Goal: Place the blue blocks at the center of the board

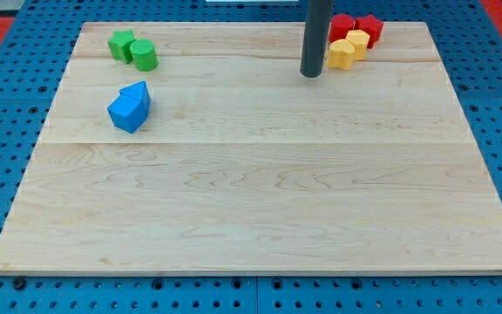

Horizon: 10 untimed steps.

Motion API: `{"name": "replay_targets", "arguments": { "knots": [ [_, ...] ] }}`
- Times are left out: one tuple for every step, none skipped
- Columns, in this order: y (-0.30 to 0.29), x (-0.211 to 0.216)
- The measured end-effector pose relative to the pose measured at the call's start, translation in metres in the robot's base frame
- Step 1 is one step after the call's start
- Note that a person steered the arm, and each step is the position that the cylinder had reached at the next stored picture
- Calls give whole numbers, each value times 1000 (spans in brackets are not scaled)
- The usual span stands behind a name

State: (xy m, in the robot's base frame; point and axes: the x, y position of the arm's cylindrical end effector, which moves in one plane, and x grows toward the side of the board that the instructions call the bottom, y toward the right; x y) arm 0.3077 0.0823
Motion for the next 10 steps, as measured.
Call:
{"name": "replay_targets", "arguments": {
  "knots": [
    [-7,0],
    [-13,0],
    [-18,0],
    [-55,3],
    [-123,15],
    [-176,22],
    [-179,22],
    [-209,22],
    [-247,22],
    [-238,51]
  ]
}}
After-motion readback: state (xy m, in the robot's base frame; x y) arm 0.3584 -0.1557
